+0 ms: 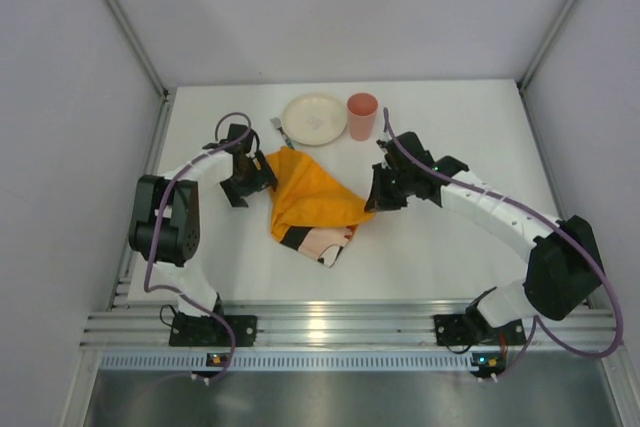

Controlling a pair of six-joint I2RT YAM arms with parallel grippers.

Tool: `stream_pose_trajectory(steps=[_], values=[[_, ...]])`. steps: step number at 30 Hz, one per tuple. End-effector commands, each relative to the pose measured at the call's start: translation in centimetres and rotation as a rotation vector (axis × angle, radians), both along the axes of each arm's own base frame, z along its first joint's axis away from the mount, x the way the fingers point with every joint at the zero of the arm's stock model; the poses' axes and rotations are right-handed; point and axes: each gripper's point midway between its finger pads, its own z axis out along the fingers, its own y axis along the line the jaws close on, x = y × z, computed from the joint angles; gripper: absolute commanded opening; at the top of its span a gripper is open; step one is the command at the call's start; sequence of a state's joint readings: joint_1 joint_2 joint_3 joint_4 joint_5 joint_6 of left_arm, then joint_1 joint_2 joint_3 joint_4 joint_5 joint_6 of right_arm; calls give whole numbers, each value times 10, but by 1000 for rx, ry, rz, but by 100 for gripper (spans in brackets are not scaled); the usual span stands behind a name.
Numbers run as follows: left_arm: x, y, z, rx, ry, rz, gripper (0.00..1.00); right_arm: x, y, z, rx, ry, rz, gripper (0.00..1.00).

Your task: Set the dinner table for one person

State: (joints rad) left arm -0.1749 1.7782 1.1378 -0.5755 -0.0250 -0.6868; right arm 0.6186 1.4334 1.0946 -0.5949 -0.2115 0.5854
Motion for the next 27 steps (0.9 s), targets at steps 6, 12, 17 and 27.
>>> stream_pose_trajectory(steps=[6, 12, 17, 27], values=[[35, -24, -4, -50, -84, -6, 72, 9, -12, -13, -21, 25, 25, 0], [40, -27, -27, -48, -44, 7, 48, 23, -10, -15, -14, 37, 33, 0], [51, -39, -34, -85, -42, -15, 11, 28, -14, -16, -21, 47, 34, 0], [25, -17, 27, 15, -131, -122, 0, 16, -54, 9, -58, 5, -12, 0]])
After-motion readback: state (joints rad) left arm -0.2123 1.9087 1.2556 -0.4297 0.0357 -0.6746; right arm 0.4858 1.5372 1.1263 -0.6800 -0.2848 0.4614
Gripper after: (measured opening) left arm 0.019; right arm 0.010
